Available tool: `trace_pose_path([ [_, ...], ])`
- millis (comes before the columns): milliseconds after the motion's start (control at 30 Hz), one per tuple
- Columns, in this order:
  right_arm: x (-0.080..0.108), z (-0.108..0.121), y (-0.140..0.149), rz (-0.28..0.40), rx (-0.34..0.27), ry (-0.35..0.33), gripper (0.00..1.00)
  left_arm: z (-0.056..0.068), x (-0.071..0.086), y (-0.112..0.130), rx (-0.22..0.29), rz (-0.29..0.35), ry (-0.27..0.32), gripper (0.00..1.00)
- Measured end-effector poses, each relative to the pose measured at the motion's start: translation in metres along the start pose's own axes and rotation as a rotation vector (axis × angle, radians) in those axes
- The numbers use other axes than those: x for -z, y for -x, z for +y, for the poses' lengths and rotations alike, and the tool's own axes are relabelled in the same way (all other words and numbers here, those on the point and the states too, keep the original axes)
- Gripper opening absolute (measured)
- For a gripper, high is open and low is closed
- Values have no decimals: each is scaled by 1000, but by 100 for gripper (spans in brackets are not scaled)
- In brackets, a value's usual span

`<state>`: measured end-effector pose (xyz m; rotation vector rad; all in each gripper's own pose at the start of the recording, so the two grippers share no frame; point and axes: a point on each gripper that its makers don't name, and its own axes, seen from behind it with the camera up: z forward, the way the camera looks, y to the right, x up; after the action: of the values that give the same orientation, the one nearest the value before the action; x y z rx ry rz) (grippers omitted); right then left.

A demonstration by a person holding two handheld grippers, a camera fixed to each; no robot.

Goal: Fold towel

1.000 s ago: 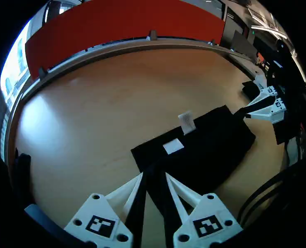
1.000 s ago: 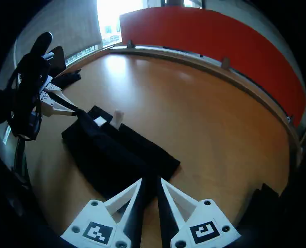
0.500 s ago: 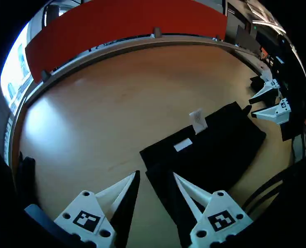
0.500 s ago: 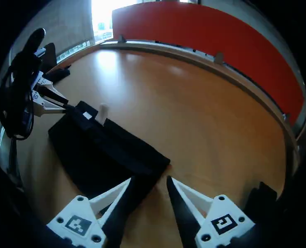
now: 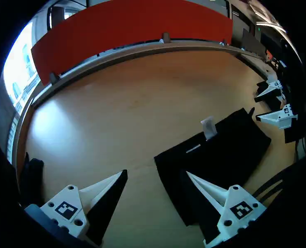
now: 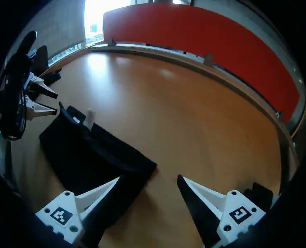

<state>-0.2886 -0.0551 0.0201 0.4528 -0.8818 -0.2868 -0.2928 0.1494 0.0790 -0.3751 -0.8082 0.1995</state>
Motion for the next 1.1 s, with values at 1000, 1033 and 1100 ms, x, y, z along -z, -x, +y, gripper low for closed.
trace_pose_path([
  [1000, 36, -25, 18, 20, -22, -20, 98, 16, 22, 28, 66, -14, 10, 94],
  [1033, 37, -25, 19, 20, -22, -20, 98, 17, 23, 30, 69, -15, 10, 94],
  [1100, 40, -27, 21, 22, -24, -21, 98, 19, 25, 33, 74, -16, 10, 94],
])
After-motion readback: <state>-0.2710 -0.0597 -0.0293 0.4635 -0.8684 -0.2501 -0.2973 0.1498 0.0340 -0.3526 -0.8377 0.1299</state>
